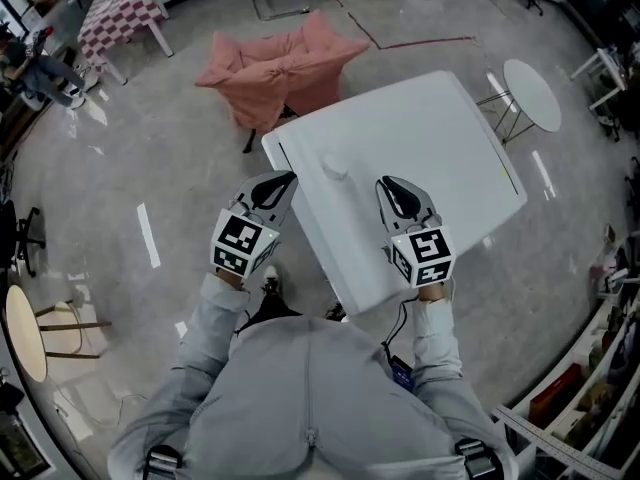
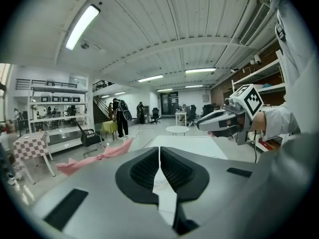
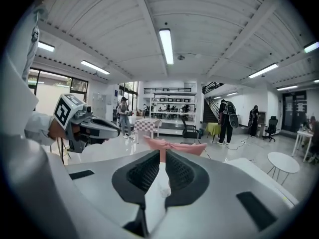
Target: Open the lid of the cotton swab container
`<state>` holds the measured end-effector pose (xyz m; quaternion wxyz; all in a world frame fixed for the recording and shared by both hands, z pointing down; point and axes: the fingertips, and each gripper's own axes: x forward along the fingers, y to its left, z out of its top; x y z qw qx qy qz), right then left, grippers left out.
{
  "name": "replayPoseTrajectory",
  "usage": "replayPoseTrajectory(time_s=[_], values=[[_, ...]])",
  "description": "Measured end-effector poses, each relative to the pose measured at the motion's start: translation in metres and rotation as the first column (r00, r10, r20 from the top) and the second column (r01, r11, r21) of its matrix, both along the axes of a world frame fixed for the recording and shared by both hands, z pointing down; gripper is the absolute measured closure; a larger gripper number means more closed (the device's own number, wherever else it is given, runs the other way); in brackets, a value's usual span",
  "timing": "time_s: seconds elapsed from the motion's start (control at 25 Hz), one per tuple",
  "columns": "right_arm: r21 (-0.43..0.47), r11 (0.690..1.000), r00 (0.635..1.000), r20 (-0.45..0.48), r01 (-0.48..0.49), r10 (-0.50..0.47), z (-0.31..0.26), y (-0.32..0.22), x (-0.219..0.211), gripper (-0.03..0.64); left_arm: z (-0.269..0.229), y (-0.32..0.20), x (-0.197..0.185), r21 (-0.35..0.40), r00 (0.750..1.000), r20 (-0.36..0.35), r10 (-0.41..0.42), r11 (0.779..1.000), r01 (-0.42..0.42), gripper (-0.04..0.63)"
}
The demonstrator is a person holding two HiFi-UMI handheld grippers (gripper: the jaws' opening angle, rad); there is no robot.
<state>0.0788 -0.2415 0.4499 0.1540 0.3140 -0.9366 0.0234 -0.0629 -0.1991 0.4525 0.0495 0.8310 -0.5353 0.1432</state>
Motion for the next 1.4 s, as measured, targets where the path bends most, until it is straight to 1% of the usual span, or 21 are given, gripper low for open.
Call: replayPoseTrajectory(time_s=[0.16, 0.28, 0.48, 0.52, 0.6, 0.64, 0.76, 0.92, 1.16, 1.28, 1.4], values=[[-0.025, 0.999, 0.999, -0.008, -0.033, 0.032, 0.011, -0.017, -0.023, 0.578, 0.011, -0.021, -0.027, -0.035, 1.0, -0.009, 0.03, 0.999, -0.03, 0.571], [-0.057, 0.997, 0.999, -0.015, -0.047, 0.047, 0.026, -0.03, -0.033, 0.578, 0.023, -0.036, -0.039, -0.06, 0.999, -0.021, 0.042, 0.997, -0.043, 0.571], [-0.089, 0.995, 0.998, -0.048, -0.035, 0.031, 0.055, -0.051, -0.049, 0.574, 0.049, -0.057, -0.052, -0.103, 0.998, -0.033, 0.045, 0.994, -0.048, 0.571], [-0.099, 0.995, 0.999, -0.049, -0.027, 0.023, 0.06, -0.055, -0.052, 0.563, 0.054, -0.061, -0.054, -0.111, 0.998, -0.035, 0.044, 0.993, -0.047, 0.571], [-0.127, 0.992, 0.998, -0.055, -0.009, 0.002, 0.072, -0.062, -0.059, 0.492, 0.062, -0.069, -0.058, -0.129, 0.998, -0.037, 0.045, 0.99, -0.049, 0.571], [-0.137, 0.991, 0.998, -0.065, -0.003, -0.006, 0.078, -0.066, -0.061, 0.482, 0.065, -0.072, -0.059, -0.138, 0.998, -0.037, 0.046, 0.989, -0.051, 0.571], [-0.152, 0.988, 0.995, -0.097, 0.008, -0.023, 0.1, -0.076, -0.066, 0.46, 0.078, -0.08, -0.063, -0.162, 0.998, -0.037, 0.045, 0.985, -0.05, 0.571], [-0.19, 0.981, 0.993, -0.103, 0.034, -0.054, 0.13, -0.087, -0.074, 0.426, 0.097, -0.09, -0.069, -0.193, 0.998, -0.034, 0.052, 0.98, -0.057, 0.571], [-0.21, 0.975, 0.978, -0.178, 0.067, -0.106, 0.176, -0.1, -0.082, 0.393, 0.117, -0.106, -0.075, -0.223, 0.998, -0.027, 0.056, 0.973, -0.061, 0.571], [-0.25, 0.965, 0.969, -0.209, 0.077, -0.131, 0.205, -0.103, -0.08, 0.383, 0.129, -0.11, -0.073, -0.246, 0.998, -0.029, 0.062, 0.967, -0.067, 0.571], [-0.293, 0.953, 0.968, -0.211, 0.072, -0.138, 0.228, -0.108, -0.079, 0.38, 0.142, -0.113, -0.072, -0.271, 0.997, -0.026, 0.073, 0.959, -0.077, 0.571]])
